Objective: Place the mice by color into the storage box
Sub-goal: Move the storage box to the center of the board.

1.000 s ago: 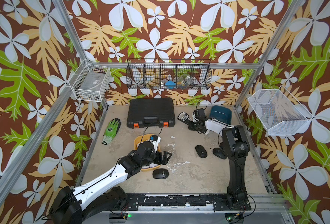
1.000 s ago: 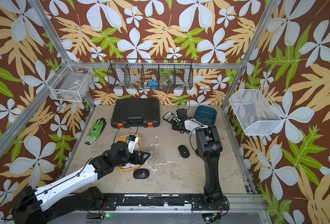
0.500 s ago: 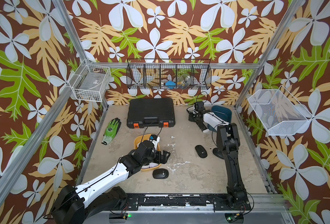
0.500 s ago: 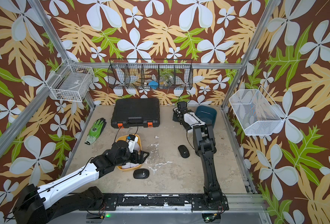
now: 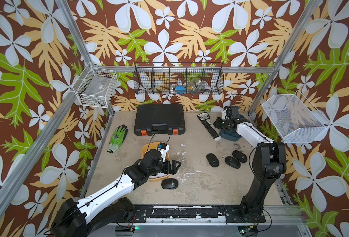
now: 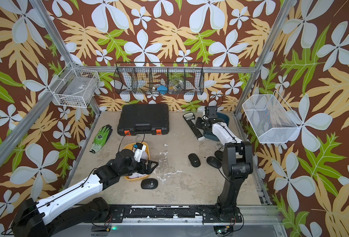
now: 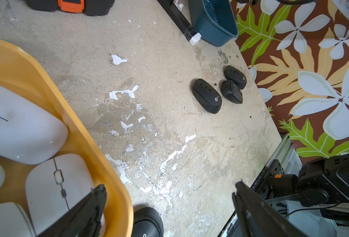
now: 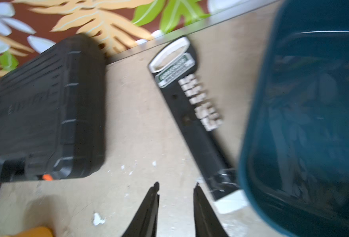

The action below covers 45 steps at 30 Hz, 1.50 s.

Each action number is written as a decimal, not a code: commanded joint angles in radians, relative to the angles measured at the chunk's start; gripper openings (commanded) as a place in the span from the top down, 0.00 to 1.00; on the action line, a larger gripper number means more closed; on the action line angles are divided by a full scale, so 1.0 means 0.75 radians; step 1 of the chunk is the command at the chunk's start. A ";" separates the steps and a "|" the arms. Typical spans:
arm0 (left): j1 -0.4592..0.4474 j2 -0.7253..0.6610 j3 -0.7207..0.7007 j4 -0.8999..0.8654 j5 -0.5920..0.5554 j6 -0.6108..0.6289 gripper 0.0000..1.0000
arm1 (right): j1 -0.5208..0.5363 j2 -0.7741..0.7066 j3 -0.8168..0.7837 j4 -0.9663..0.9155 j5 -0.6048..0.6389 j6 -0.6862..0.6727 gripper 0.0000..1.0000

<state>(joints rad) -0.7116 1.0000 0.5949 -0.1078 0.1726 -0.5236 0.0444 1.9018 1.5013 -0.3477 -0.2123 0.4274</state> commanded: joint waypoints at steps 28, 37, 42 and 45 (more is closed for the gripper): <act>0.002 -0.126 -0.044 -0.016 0.034 -0.037 0.00 | -0.136 0.071 -0.148 -0.280 0.140 -0.267 0.87; 0.001 -0.181 -0.071 -0.034 0.032 -0.055 0.00 | -0.024 -0.096 -0.361 -0.293 0.084 -0.309 0.87; 0.002 -0.212 -0.085 -0.046 0.022 -0.067 0.00 | 0.091 -0.140 -0.443 -0.298 0.078 -0.313 0.87; 0.002 -0.232 -0.091 -0.055 0.016 -0.074 0.00 | 0.153 -0.168 -0.496 -0.291 0.059 -0.307 0.87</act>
<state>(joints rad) -0.7116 0.8356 0.5297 -0.1474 0.1913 -0.5720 0.1329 1.7908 1.1488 -0.5526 -0.1551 0.2020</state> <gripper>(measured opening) 0.996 0.130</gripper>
